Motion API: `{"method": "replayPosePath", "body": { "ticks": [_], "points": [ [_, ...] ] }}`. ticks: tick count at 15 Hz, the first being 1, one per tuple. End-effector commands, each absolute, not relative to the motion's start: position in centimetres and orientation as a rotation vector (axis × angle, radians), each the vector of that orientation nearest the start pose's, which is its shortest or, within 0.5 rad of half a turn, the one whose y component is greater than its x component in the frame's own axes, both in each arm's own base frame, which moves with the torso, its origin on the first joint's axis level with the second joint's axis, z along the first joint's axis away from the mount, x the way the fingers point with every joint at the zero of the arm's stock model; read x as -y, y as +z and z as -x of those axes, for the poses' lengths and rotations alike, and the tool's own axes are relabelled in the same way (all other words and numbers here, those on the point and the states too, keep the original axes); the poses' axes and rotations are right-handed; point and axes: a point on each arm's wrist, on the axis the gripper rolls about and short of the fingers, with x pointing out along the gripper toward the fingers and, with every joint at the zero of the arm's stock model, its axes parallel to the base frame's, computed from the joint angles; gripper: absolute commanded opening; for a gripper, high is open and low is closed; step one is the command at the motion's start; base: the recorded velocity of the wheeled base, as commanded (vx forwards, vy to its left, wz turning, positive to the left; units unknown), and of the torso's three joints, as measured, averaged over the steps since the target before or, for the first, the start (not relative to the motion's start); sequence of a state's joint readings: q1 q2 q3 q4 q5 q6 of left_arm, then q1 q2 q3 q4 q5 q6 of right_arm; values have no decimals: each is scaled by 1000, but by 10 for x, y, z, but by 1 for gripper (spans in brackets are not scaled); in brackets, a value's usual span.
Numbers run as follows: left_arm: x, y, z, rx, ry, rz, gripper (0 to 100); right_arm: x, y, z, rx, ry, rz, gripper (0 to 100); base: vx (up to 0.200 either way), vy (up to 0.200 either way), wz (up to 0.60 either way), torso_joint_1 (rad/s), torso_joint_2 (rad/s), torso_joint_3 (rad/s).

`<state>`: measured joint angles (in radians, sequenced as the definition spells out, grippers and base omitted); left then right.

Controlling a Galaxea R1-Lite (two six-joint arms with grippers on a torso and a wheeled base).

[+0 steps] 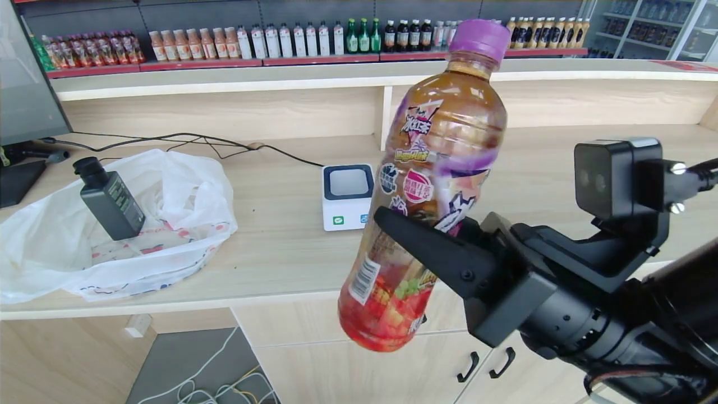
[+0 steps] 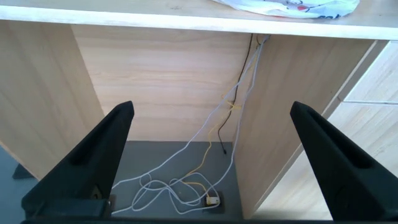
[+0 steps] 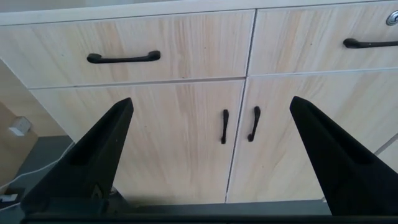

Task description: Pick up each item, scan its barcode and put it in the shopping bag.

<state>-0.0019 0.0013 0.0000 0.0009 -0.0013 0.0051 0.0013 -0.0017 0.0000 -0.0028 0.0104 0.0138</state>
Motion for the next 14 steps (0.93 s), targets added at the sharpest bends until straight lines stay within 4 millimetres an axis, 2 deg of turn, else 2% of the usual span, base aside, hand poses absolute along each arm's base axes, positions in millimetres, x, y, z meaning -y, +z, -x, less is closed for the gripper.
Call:
{"method": "replayPosePath", "body": {
  "ticks": [1,3,14],
  "points": [
    [0,76,23,-2,-3,-5,100,0,76,23,3,14,-15,100,0,-200,0,7,2,7],
    [0,76,23,-2,-3,-5,100,0,76,23,3,12,-18,100,0,-200,0,0,-2,2],
    [0,76,23,-2,-3,-5,100,0,76,23,3,12,-12,100,0,0,0,0,0,0]
  ]
}}
